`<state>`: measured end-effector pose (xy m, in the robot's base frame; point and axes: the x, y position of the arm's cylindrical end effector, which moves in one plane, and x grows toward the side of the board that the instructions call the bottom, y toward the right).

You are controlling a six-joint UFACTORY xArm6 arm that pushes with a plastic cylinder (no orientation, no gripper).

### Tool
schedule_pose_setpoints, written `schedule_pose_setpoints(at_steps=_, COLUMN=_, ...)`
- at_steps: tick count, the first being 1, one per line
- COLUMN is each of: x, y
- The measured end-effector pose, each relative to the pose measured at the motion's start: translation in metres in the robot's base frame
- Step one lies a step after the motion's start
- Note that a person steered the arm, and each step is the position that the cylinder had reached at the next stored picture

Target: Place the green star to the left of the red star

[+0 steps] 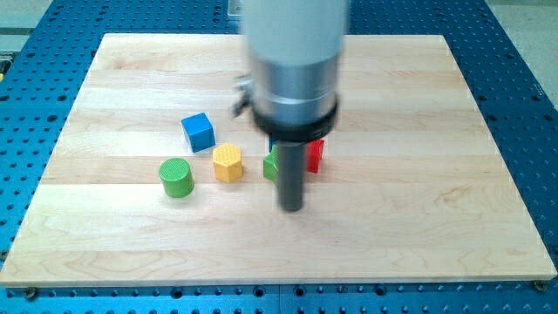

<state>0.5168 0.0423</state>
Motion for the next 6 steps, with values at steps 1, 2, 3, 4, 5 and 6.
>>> schedule_pose_setpoints(at_steps=1, x=-0.043, y=0.035)
schedule_pose_setpoints(at_steps=2, x=-0.016, y=0.014)
schedule_pose_setpoints(at_steps=3, x=0.004, y=0.013)
schedule_pose_setpoints(at_steps=4, x=-0.003, y=-0.032)
schedule_pose_setpoints(at_steps=5, x=-0.009, y=-0.046)
schedule_pose_setpoints(at_steps=6, x=-0.012, y=-0.047)
